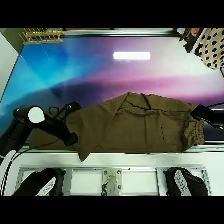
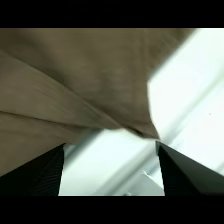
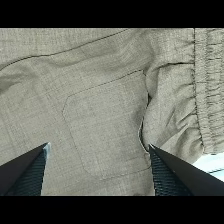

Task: Fold the clothes and pants, and hang the long-sleeved shirts on hangers.

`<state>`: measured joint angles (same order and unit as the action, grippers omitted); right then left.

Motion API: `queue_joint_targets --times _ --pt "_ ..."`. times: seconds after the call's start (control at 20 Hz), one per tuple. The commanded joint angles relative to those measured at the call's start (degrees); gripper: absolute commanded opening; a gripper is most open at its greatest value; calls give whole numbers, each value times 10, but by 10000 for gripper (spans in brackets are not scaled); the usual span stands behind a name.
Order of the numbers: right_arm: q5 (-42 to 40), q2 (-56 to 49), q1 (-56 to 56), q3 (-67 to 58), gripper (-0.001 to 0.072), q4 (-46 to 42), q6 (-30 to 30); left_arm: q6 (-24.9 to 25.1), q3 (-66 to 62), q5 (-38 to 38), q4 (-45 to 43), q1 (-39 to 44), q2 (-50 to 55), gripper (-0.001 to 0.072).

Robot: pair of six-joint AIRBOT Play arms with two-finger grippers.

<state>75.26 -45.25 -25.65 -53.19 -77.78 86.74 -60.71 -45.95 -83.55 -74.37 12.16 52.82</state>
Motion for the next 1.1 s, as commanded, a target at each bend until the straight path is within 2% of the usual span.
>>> queue_joint_targets --times 0.0,0.25,0.4,0.6,1.05 --pt "0 0 0 0 673 0 0 -32 -71 75 -40 -55 47 601" --pt "0 0 0 0 672 0 0 -24 -95 122 137 -233 211 601" --pt "0 0 0 0 673 0 0 35 -95 130 192 -279 297 600" --pt "0 0 0 0 673 0 0 98 -97 160 233 -270 357 600" --pt "0 0 0 0 673 0 0 100 -156 139 227 -233 414 600"
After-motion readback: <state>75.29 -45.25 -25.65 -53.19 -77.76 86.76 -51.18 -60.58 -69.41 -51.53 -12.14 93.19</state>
